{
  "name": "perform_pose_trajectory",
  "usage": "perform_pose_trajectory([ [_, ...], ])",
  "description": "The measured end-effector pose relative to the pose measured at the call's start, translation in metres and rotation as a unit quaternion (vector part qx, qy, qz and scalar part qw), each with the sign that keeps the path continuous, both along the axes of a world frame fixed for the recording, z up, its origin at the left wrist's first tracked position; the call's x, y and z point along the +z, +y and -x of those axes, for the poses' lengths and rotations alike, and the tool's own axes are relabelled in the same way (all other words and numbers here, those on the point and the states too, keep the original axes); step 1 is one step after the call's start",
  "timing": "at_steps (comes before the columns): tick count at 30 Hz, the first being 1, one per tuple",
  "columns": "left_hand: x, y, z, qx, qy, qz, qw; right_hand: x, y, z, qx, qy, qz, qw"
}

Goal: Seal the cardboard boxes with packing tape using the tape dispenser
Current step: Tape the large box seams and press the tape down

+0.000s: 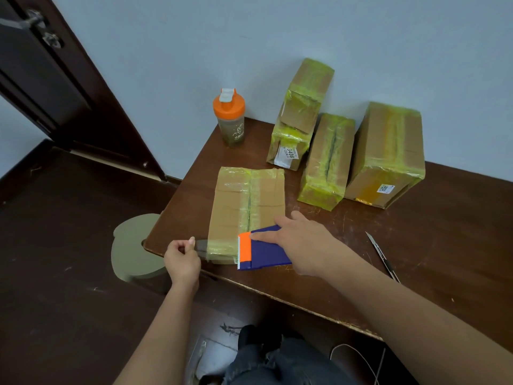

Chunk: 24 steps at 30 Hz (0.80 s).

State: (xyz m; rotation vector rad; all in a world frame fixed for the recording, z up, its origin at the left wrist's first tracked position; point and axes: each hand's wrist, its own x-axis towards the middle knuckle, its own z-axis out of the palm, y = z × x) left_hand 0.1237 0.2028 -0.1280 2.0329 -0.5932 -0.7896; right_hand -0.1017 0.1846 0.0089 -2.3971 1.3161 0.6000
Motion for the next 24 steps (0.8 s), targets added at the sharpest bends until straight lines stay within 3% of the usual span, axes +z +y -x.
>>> perform_pose_trajectory([
  [24,-0.02,0.001,-0.007,-0.012,0.033,-0.015,0.999,0.001,-0.002,-0.012,-0.003,0.029,-0.012,1.0],
])
